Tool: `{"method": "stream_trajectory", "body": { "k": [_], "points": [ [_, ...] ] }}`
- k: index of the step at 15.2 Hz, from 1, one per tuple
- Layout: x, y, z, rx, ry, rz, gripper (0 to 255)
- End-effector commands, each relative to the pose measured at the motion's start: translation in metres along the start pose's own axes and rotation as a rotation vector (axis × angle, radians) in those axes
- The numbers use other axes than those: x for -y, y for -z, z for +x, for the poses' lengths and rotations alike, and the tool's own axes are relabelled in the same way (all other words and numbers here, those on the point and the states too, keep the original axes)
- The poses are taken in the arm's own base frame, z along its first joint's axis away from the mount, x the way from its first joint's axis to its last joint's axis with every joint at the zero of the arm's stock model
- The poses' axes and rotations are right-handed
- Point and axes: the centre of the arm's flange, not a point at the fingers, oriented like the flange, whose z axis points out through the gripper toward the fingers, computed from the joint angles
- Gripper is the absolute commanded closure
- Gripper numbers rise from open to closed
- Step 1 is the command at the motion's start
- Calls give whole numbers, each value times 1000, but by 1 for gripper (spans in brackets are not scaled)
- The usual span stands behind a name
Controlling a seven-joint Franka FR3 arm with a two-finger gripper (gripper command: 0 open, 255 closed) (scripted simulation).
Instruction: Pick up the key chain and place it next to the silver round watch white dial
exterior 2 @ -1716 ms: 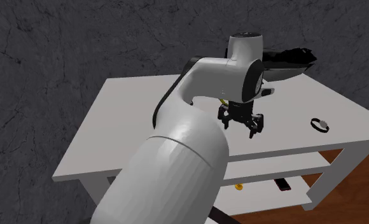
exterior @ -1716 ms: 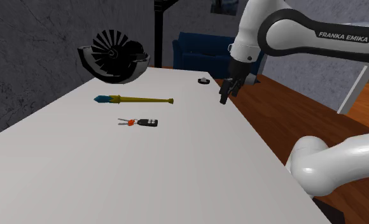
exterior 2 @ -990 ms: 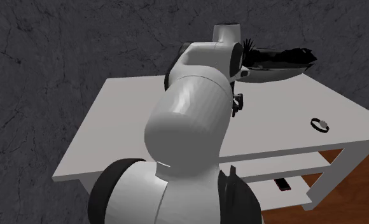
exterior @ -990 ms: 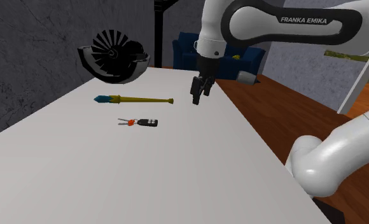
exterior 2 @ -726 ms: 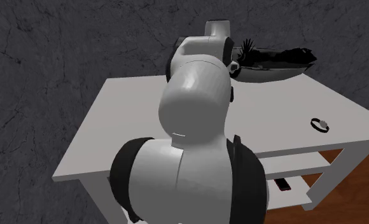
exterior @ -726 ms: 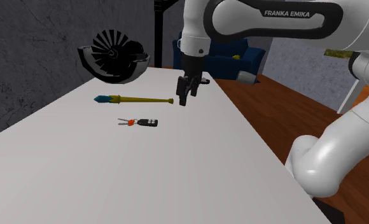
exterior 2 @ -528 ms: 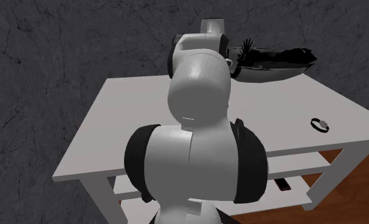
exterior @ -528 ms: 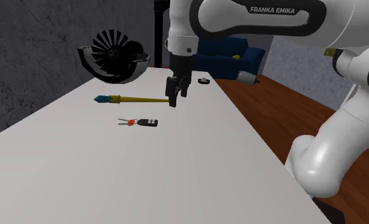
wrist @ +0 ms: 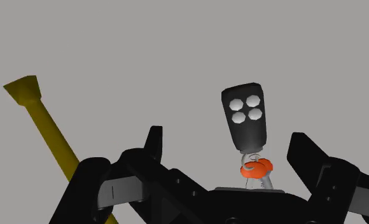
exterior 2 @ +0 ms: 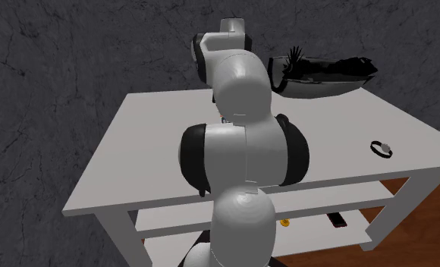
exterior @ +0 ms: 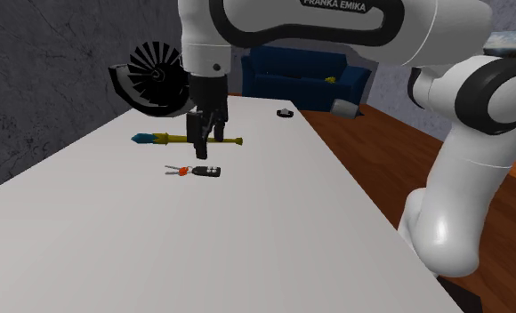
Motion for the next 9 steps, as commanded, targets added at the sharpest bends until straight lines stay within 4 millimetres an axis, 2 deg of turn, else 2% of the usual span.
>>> {"method": "stream_trajectory", "body": {
  "k": [1,2,9],
  "points": [
    [17,-2,21,11,41,9,0],
    [26,-2,28,16,58,12,0],
    [27,-39,28,16,58,12,0]
  ]
}}
